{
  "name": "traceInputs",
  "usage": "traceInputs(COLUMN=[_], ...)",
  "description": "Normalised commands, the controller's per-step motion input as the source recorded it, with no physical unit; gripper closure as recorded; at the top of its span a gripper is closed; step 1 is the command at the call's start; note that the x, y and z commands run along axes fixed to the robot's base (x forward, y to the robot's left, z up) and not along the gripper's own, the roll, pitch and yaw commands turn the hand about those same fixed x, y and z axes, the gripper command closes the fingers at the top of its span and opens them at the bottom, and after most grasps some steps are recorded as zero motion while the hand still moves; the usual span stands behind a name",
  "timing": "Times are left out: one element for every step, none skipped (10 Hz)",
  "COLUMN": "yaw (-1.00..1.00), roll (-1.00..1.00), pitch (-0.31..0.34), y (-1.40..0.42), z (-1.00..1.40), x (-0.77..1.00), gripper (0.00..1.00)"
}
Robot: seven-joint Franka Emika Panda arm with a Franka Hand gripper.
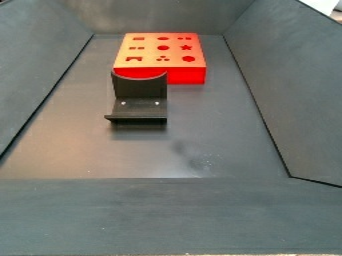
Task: Pick up the square-circle object. Move up. Rotate the square-circle object. Place the square-circle object on the fixture. Regrasp the square-circle object. Move to above the board. Insert the square-circle object.
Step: Insert the square-circle object.
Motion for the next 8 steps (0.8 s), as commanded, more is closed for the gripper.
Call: traceInputs(yaw=[-0.9, -0.85, -0.87, -0.89, -0.93, -0.94, -0.69, -0.32], roll=[0.1, 0.11, 0.15, 0.16, 0.13, 0.08, 0.0, -0.01], pitch=[-0.087, -0.089, -0.071, -0.054, -0.051, -0.091, -0.077, -0.12], y=[0.0, 0.0, 0.0, 0.0, 0.0, 0.0, -0.25, -0.23], z=[-0.32, -0.31, -0.37, -0.43, -0.43, -0.43, -0.48, -0.51], x=[0.21, 0.27, 0.24, 0.2, 0.15, 0.11, 0.25, 0.26], gripper=[1.0, 1.0, 1.0, 1.0, 1.0, 1.0, 1.0, 1.0])
